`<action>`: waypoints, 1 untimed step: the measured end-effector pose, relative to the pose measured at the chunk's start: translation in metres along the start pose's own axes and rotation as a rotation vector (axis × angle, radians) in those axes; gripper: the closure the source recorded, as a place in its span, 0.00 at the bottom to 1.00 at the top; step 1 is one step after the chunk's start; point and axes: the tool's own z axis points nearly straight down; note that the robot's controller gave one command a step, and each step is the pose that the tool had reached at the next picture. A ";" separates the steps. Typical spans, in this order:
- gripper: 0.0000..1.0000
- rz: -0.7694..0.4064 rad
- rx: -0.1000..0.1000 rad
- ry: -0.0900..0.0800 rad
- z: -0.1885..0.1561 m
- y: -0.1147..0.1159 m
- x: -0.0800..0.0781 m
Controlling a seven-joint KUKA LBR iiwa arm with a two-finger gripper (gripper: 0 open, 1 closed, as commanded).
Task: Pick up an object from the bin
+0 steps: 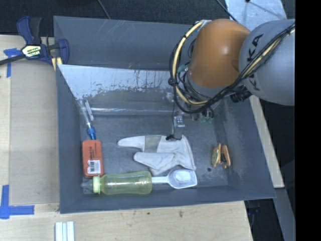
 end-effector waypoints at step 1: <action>0.00 -0.056 0.001 -0.004 0.055 0.004 0.050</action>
Offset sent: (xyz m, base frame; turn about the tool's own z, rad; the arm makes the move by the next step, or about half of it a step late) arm -0.0826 0.0151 -0.0948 -0.0593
